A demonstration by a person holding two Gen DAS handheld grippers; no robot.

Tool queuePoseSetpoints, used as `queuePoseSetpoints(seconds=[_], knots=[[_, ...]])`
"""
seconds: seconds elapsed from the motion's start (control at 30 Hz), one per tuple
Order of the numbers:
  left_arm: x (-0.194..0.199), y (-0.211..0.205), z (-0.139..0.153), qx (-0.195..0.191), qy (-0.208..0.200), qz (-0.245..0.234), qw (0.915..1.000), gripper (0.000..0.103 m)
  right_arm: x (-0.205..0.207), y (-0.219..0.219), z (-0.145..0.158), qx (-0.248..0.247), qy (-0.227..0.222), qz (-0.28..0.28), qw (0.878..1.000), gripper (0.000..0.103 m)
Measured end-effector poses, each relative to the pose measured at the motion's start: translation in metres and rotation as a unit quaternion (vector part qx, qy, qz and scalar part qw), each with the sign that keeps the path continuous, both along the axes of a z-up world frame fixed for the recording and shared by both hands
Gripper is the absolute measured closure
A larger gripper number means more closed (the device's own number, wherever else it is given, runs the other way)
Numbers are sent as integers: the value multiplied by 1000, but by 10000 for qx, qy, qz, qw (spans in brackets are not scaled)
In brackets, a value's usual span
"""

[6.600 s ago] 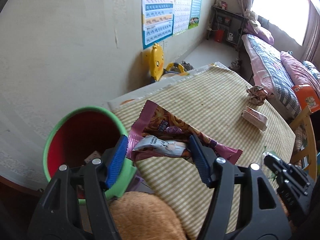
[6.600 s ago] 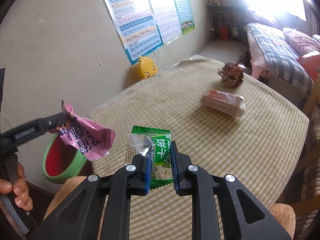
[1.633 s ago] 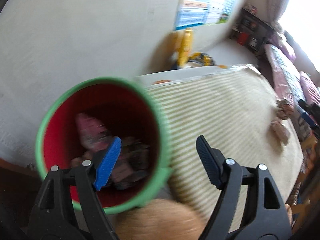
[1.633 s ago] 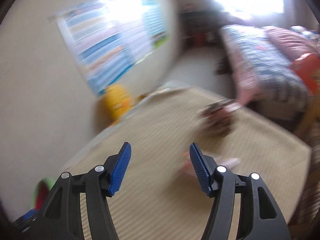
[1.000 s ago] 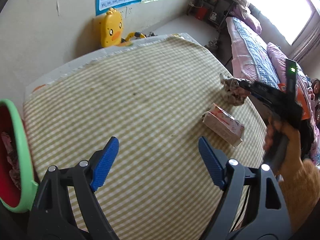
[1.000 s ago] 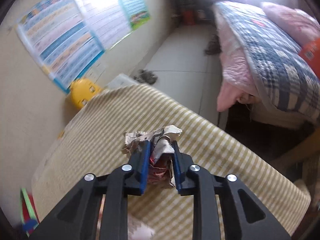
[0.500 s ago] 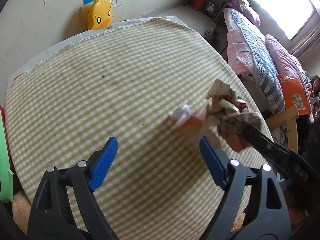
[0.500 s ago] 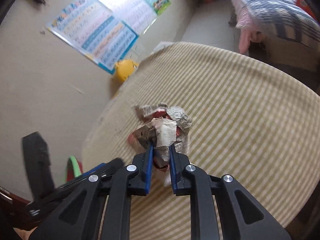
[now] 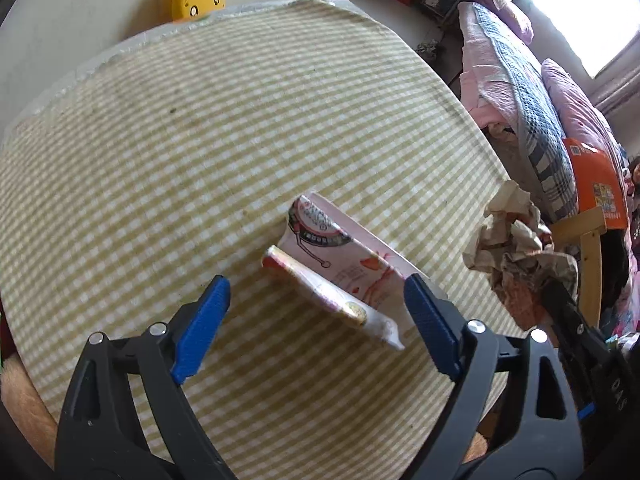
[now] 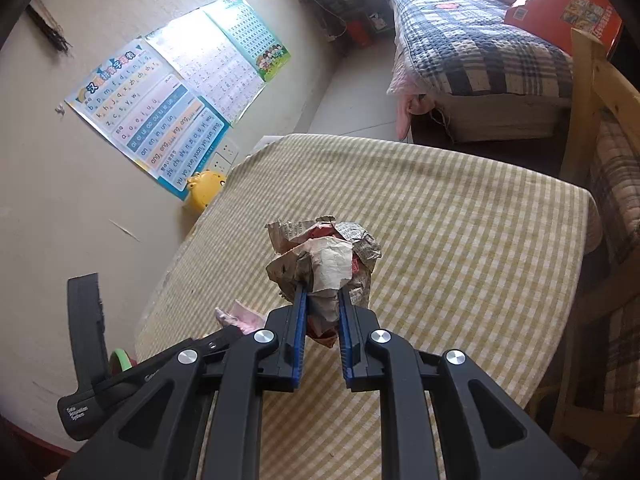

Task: Collect trash
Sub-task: 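Grasp the crumpled foil ball with the right tool while the left tool grasps the white-pink carton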

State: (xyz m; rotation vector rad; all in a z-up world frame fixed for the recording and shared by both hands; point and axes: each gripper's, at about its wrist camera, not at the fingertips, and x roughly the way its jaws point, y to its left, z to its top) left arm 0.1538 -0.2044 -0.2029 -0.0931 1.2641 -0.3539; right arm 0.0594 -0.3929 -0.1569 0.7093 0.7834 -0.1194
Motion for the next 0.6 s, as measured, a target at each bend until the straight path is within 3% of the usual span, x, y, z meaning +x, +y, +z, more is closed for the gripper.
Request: queuePoseSetpoints(seconds=[0.1, 0.2, 0.37, 0.43, 0.47, 0.53, 0.6], knots=[[3, -9, -4, 141, -73, 12, 9999, 12, -3, 1, 0, -62, -24, -1, 10000, 89], [11, -16, -15, 113, 213, 194, 9995, 7, -6, 4, 0, -161, -47, 40, 9999, 89], [7, -19, -13, 168, 159, 427, 9988, 8, -10, 9, -1, -276, -38, 64, 9996, 89], [3, -17, -10, 134, 40, 427, 9990, 32, -11, 10, -1, -281, -44, 61, 9996, 89], [1, -17, -8, 76, 29, 318, 9995, 39, -11, 10, -1, -284, -54, 57, 9996, 89], [-4, -19, -1, 68, -51, 87, 9999, 71, -11, 11, 2, -305, -86, 62, 9995, 89], [-8, -15, 7, 143, -214, -33, 9997, 84, -12, 14, 4, -324, -124, 67, 9994, 89]])
